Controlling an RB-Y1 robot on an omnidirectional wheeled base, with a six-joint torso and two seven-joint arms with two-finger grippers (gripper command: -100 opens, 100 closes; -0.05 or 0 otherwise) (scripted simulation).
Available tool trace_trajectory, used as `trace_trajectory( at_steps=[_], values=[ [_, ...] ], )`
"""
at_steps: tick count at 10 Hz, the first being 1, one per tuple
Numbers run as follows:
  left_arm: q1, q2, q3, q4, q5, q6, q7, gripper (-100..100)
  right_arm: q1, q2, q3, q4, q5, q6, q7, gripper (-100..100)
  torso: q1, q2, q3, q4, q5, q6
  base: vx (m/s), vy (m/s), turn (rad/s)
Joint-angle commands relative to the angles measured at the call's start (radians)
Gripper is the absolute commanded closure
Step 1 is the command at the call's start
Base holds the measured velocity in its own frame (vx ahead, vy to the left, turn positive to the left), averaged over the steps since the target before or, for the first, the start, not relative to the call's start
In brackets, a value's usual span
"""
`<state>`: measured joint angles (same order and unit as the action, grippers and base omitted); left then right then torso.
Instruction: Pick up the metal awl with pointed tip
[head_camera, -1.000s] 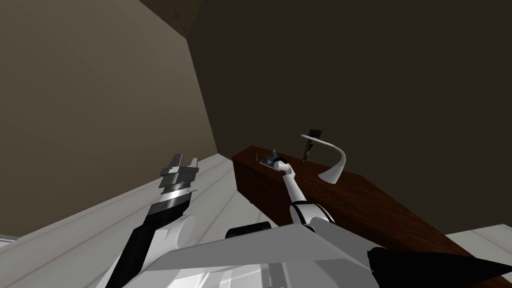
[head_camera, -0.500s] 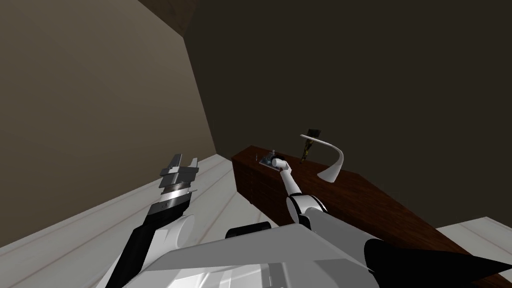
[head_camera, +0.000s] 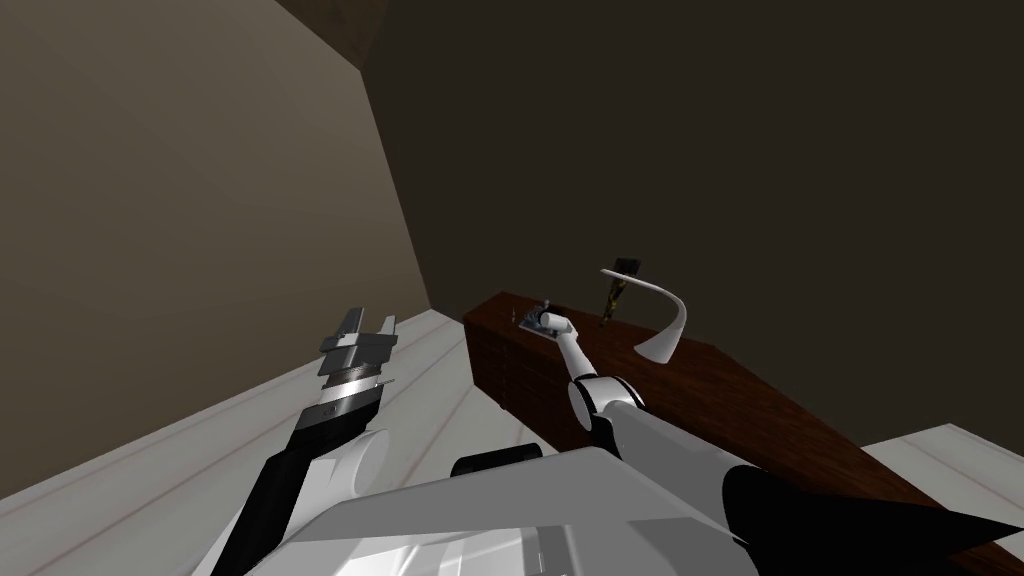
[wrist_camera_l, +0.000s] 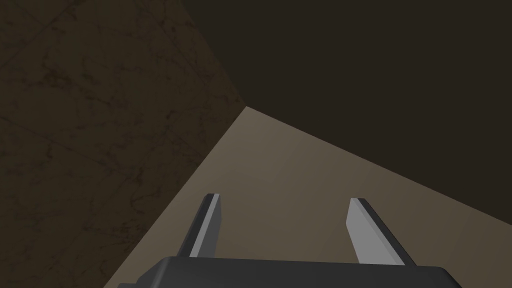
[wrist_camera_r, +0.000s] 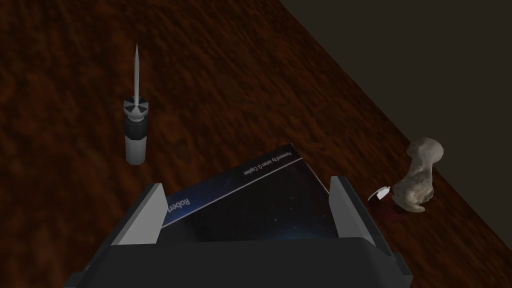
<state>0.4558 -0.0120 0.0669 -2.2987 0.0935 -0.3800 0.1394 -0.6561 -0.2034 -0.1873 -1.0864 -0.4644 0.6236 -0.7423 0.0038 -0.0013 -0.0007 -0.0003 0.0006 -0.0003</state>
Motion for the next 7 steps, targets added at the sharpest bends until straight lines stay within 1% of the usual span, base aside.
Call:
trace_trajectory(
  at_steps=[1, 2, 3, 4, 5, 6, 7],
  values=[
    [0.000, 0.000, 0.000, 0.000, 0.000, 0.000, 0.000, 0, -0.022, 0.001, 0.003, 0.041, -0.006, 0.012, -0.020, -100, 0.000, 0.000, 0.000, 0.000, 0.000, 0.000, 0.023, 0.035, -0.018],
    [0.000, 0.000, 0.000, 0.000, 0.000, 0.000, 0.000, 0, -0.056, -0.001, 0.008, 0.069, -0.022, 0.037, -0.051, -100, 0.000, 0.000, 0.000, 0.000, 0.000, 0.000, 0.024, 0.046, -0.034],
    [0.000, 0.000, 0.000, 0.000, 0.000, 0.000, 0.000, 0, -0.056, -0.001, 0.008, 0.089, -0.022, 0.037, -0.051, -100, 0.001, 0.000, 0.000, 0.000, 0.000, 0.000, 0.023, 0.041, -0.020],
    [0.000, 0.000, 0.000, 0.000, 0.000, 0.000, 0.000, 0, -0.089, -0.003, 0.014, 0.113, -0.037, 0.059, -0.082, -100, 0.000, 0.000, 0.000, 0.000, 0.000, 0.000, 0.026, 0.039, -0.028],
    [0.000, 0.000, 0.000, 0.000, 0.000, 0.000, 0.000, 0, -0.089, -0.003, 0.014, 0.135, -0.037, 0.059, -0.082, -100, 0.000, 0.000, 0.000, 0.000, 0.000, 0.000, 0.025, 0.034, -0.019],
    [0.000, 0.000, 0.000, 0.000, 0.000, 0.000, 0.000, 0, -0.120, -0.006, 0.020, 0.161, -0.051, 0.080, -0.111, -100, 0.000, 0.000, 0.000, 0.000, 0.000, 0.000, 0.039, 0.052, -0.026],
    [0.000, 0.000, 0.000, 0.000, 0.000, 0.000, 0.000, 0, -0.120, -0.006, 0.020, 0.179, -0.051, 0.080, -0.111, -100, 0.001, -0.001, 0.000, 0.000, 0.000, 0.000, 0.029, 0.043, -0.018]
  ],
)
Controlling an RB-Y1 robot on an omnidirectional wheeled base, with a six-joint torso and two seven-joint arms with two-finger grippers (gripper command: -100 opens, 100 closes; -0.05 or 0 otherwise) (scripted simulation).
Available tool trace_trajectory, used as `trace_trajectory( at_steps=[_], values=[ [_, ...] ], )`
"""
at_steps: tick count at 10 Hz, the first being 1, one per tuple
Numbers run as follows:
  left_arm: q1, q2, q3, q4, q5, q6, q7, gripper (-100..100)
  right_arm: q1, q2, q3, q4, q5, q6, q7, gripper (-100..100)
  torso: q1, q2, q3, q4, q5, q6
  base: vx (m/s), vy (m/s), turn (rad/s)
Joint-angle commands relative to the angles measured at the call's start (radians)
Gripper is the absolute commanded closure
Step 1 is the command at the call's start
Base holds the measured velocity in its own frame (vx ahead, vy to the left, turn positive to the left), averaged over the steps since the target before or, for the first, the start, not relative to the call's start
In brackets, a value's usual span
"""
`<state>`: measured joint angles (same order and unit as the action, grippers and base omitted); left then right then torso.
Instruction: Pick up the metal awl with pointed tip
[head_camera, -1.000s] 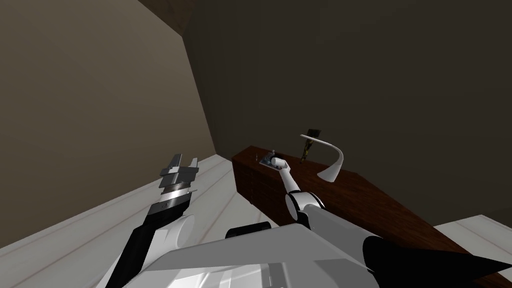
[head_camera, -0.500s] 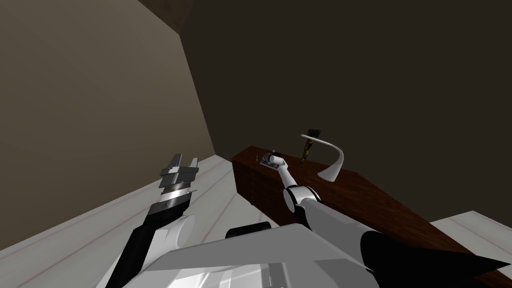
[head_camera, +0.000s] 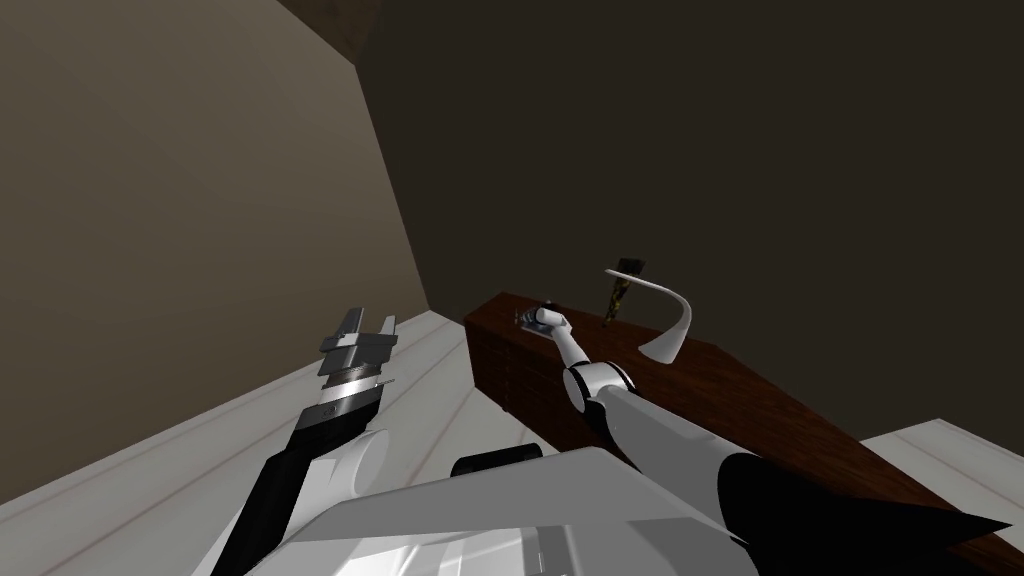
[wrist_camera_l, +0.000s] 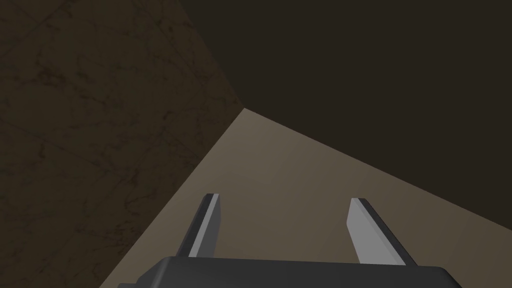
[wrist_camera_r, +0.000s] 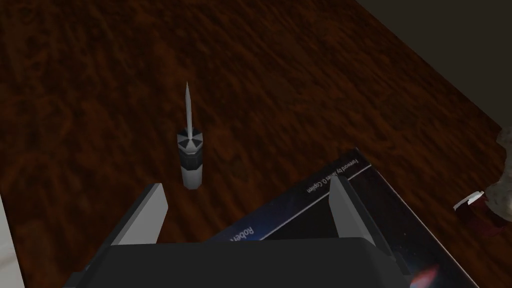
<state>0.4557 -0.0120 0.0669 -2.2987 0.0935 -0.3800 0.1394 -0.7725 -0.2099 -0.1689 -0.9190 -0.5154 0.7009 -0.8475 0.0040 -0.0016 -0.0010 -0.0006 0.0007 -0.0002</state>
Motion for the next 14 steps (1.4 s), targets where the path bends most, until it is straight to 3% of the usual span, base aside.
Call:
trace_trajectory(
  at_steps=[1, 11, 12, 13, 14],
  values=[
    [0.000, 0.000, 0.000, 0.000, 0.000, 0.000, 0.000, 0, -0.032, -0.003, 0.007, 0.050, -0.014, 0.022, -0.033, -100, 0.000, 0.000, 0.000, 0.000, 0.000, 0.000, 0.019, 0.043, -0.027],
    [0.000, 0.000, 0.000, 0.000, 0.000, 0.000, 0.000, 0, -0.186, -0.062, 0.042, 0.278, -0.085, 0.121, -0.180, -100, 0.001, 0.000, 0.000, 0.000, 0.000, 0.000, 0.032, 0.051, -0.021],
    [0.000, 0.000, 0.000, 0.000, 0.000, 0.000, 0.000, 0, -0.176, -0.054, 0.041, 0.264, -0.080, 0.114, -0.171, -100, 0.001, 0.000, 0.000, 0.000, 0.000, 0.000, 0.014, 0.021, -0.005],
    [0.000, 0.000, 0.000, 0.000, 0.000, 0.000, 0.000, 0, -0.178, -0.055, 0.041, 0.267, -0.081, 0.115, -0.174, 0, -0.001, 0.001, 0.001, 0.000, 0.000, 0.000, 0.000, 0.000, 0.000],
    [0.000, 0.000, 0.000, 0.000, 0.000, 0.000, 0.000, 0, -0.178, -0.052, 0.057, 0.269, -0.070, 0.103, -0.204, -100, -0.003, 0.002, 0.001, 0.000, -0.001, 0.000, -0.001, -0.032, 0.086]
  ],
)
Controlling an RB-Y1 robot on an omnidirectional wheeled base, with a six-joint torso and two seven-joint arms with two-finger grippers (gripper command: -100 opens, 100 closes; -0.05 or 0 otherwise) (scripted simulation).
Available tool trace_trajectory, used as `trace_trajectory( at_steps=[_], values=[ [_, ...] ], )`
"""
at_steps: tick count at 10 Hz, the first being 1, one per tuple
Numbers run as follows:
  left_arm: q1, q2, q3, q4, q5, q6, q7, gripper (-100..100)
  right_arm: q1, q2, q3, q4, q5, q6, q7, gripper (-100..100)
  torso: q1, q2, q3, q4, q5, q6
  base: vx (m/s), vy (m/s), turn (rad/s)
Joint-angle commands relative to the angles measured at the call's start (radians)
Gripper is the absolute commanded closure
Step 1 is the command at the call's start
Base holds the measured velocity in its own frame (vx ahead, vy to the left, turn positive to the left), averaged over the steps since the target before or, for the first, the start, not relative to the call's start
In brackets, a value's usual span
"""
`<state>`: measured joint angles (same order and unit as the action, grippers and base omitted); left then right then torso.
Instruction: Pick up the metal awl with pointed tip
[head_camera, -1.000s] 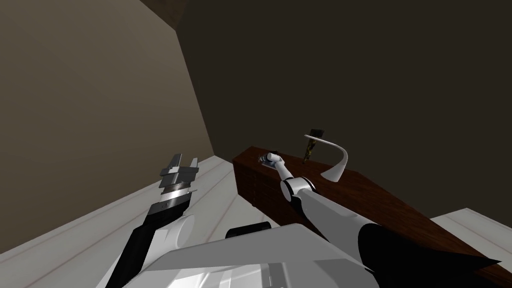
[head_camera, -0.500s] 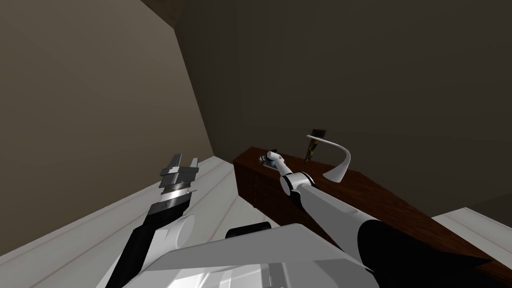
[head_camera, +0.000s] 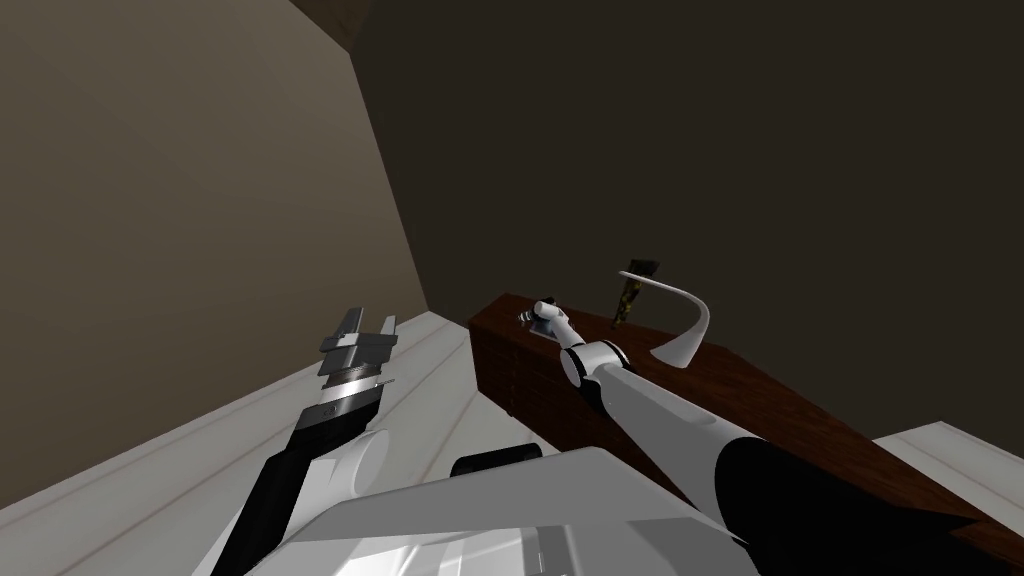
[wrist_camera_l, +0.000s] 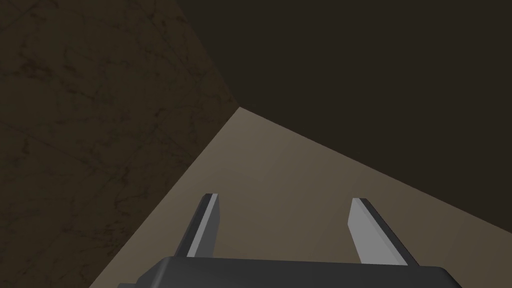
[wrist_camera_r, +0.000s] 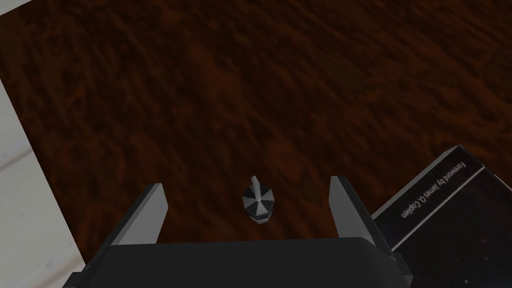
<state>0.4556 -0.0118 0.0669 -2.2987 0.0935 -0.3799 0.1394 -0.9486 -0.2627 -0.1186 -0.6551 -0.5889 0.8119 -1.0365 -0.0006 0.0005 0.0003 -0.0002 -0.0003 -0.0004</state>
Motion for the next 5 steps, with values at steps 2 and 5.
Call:
trace_trajectory(
  at_steps=[2, 5],
  values=[
    [0.000, 0.000, 0.000, 0.000, 0.000, 0.000, 0.000, 0, -0.003, 0.007, 0.040, 0.010, 0.026, -0.031, -0.076, -100, -0.003, 0.000, 0.000, 0.000, -0.001, 0.000, -0.002, -0.094, 0.136],
    [0.000, 0.000, 0.000, 0.000, 0.000, 0.000, 0.000, 0, -0.005, 0.016, 0.089, 0.017, 0.059, -0.066, -0.164, -100, -0.005, 0.000, 0.000, 0.000, -0.001, 0.000, -0.008, -0.091, 0.116]
  ],
)
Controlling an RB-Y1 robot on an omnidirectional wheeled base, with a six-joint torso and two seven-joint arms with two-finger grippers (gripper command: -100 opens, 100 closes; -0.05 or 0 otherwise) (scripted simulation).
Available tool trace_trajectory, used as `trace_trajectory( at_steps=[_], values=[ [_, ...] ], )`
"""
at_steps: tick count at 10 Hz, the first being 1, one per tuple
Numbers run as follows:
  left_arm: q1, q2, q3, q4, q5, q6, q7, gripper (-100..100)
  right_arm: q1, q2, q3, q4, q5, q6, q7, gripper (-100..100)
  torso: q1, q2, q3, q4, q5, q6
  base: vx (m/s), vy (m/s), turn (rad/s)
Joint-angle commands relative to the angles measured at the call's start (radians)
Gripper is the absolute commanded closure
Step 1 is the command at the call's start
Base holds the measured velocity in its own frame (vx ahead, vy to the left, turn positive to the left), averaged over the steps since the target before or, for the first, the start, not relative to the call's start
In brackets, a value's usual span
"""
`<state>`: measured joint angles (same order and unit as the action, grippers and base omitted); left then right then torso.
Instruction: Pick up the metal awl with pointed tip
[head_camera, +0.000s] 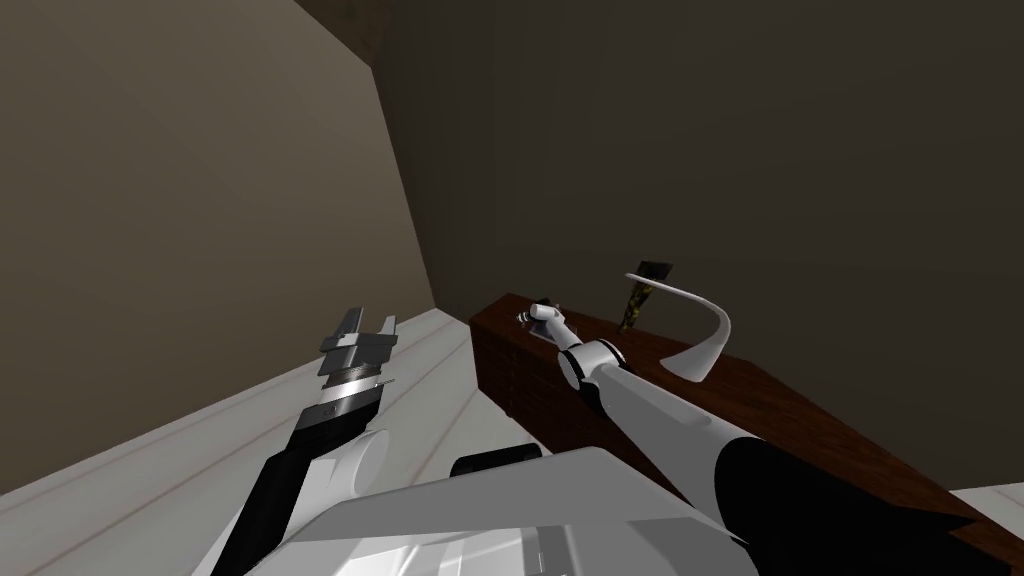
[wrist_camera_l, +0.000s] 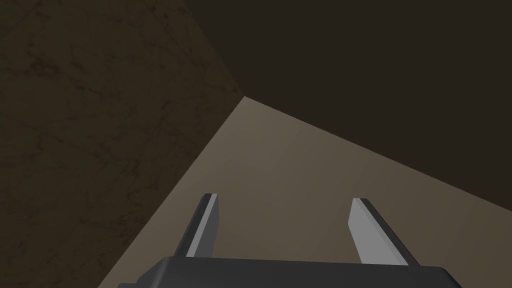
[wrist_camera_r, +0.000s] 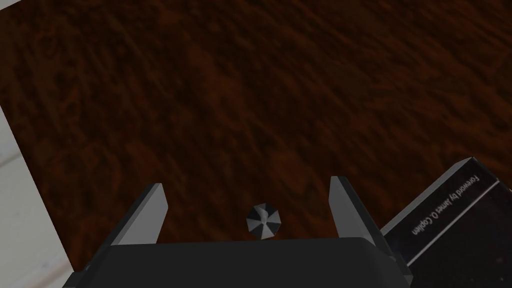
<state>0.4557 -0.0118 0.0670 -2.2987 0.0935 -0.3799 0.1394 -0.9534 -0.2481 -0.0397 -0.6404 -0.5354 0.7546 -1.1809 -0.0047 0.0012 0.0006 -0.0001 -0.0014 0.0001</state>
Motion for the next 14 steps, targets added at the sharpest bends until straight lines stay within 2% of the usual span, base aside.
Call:
trace_trajectory(
  at_steps=[1, 2, 3, 5, 6, 7, 11, 12, 13, 14],
  values=[
    [0.000, 0.000, 0.000, 0.000, 0.000, 0.000, 0.000, 0, 0.000, 0.004, 0.026, 0.005, 0.016, -0.021, -0.050, -100, 0.000, 0.000, 0.000, 0.000, 0.000, 0.000, -0.022, -0.090, 0.135],
    [0.000, 0.000, 0.000, 0.000, 0.000, 0.000, 0.000, 0, -0.001, 0.007, 0.043, 0.008, 0.027, -0.032, -0.078, -100, 0.000, 0.000, 0.000, 0.000, 0.000, 0.000, -0.001, -0.107, 0.139],
    [0.000, 0.000, 0.000, 0.000, 0.000, 0.000, 0.000, 0, -0.001, 0.007, 0.043, 0.008, 0.027, -0.032, -0.086, -100, -0.001, 0.000, 0.000, 0.000, 0.000, 0.000, 0.010, -0.074, 0.034],
    [0.000, 0.000, 0.000, 0.000, 0.000, 0.000, 0.000, 0, -0.002, 0.013, 0.075, 0.013, 0.049, -0.056, -0.147, -100, 0.002, -0.001, -0.001, 0.000, 0.000, 0.000, 0.001, -0.061, 0.095],
    [0.000, 0.000, 0.000, 0.000, 0.000, 0.000, 0.000, 0, -0.002, 0.011, 0.065, 0.013, 0.042, -0.048, -0.125, -100, 0.001, -0.001, -0.001, 0.000, 0.000, 0.000, -0.002, -0.036, 0.031],
    [0.000, 0.000, 0.000, 0.000, 0.000, 0.000, 0.000, 0, -0.002, 0.011, 0.067, 0.013, 0.043, -0.051, -0.131, 100, 0.003, -0.002, -0.001, 0.000, 0.001, 0.000, -0.001, -0.006, -0.005],
    [0.000, 0.000, 0.000, 0.000, 0.000, 0.000, 0.000, 0, -0.002, 0.011, 0.067, 0.013, 0.043, -0.051, -0.130, 100, 0.006, -0.002, -0.001, -0.001, 0.001, 0.000, 0.000, 0.000, 0.000],
    [0.000, 0.000, 0.000, 0.000, 0.000, 0.000, 0.000, 0, -0.002, 0.011, 0.067, 0.013, 0.043, -0.051, -0.130, 0, 0.006, -0.002, -0.001, -0.001, 0.001, 0.000, 0.000, 0.000, 0.000],
    [0.000, 0.000, 0.000, 0.000, 0.000, 0.000, 0.000, 0, -0.001, 0.007, 0.043, 0.008, 0.027, -0.032, -0.086, 100, 0.006, -0.002, -0.001, -0.001, 0.001, 0.000, 0.013, 0.066, -0.161],
    [0.000, 0.000, 0.000, 0.000, 0.000, 0.000, 0.000, 0, 0.000, 0.004, 0.026, 0.005, 0.016, -0.021, -0.061, 100, 0.008, -0.002, -0.001, -0.001, 0.002, 0.002, 0.013, 0.110, -0.197]
  ],
)
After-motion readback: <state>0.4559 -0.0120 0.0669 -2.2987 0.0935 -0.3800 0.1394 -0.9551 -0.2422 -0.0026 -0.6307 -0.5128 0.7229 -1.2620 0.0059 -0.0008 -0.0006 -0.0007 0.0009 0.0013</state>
